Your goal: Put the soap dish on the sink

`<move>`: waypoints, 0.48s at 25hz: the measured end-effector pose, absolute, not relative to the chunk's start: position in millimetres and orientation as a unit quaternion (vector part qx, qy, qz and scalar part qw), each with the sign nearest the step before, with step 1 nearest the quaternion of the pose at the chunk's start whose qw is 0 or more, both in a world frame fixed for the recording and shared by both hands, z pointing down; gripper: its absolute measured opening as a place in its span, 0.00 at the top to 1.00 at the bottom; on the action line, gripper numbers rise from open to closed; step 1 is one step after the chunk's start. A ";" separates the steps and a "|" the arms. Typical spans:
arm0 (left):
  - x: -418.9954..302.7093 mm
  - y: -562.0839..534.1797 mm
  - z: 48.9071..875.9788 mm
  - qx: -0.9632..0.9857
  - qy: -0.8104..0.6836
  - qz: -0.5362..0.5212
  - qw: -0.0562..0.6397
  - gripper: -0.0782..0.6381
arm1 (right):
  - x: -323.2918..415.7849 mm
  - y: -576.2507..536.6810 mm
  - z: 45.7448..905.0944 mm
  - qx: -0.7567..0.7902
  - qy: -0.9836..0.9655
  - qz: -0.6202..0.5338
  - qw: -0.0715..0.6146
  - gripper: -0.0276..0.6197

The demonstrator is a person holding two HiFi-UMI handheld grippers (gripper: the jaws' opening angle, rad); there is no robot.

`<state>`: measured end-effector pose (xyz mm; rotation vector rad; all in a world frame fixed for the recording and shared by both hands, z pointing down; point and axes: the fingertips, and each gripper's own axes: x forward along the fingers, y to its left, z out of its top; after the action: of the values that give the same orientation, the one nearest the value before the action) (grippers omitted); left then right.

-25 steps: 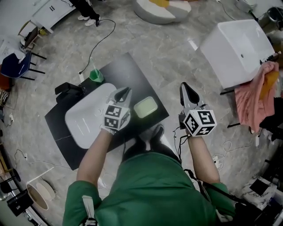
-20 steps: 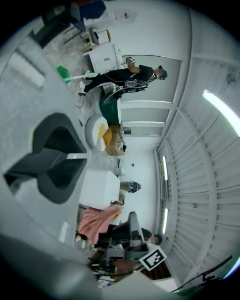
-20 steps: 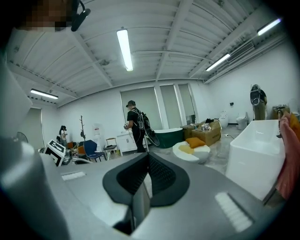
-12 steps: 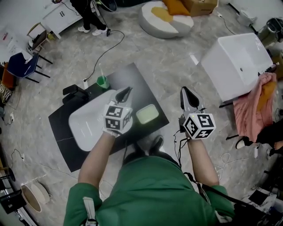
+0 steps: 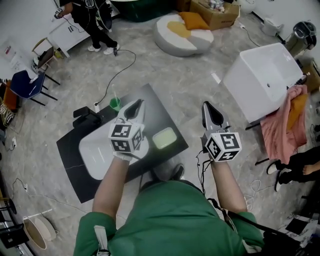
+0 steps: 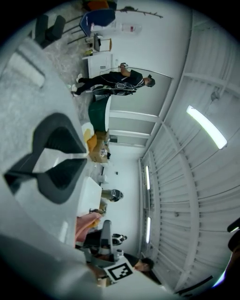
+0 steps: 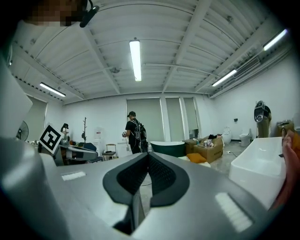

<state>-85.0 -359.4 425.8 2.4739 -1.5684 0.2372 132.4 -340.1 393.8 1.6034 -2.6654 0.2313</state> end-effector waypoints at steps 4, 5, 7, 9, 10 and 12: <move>-87.9 -361.2 392.1 0.835 -0.542 0.054 0.080 0.85 | 141.8 -339.8 371.5 0.522 -0.852 0.046 0.003 0.96; -89.0 -361.4 383.5 0.834 -0.545 0.046 0.074 0.85 | 144.2 -339.8 365.4 0.523 -0.851 0.038 0.000 0.96; -91.9 -360.4 367.8 0.830 -0.553 0.035 0.062 0.85 | 148.0 -338.7 353.1 0.524 -0.851 0.025 -0.008 0.96; -95.7 -358.3 355.7 0.825 -0.562 0.028 0.053 0.86 | 149.3 -335.8 341.7 0.523 -0.852 0.013 -0.018 0.96; -97.3 -356.9 350.4 0.823 -0.566 0.024 0.050 0.86 | 149.1 -333.8 336.3 0.522 -0.853 0.007 -0.022 0.96; -98.9 -354.2 340.6 0.820 -0.570 0.015 0.045 0.86 | 147.7 -329.6 326.1 0.520 -0.854 -0.007 -0.026 0.96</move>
<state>-98.9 -354.2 340.6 2.5050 -1.7407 0.0446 147.7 -329.6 326.1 1.6603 -2.7278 -0.0216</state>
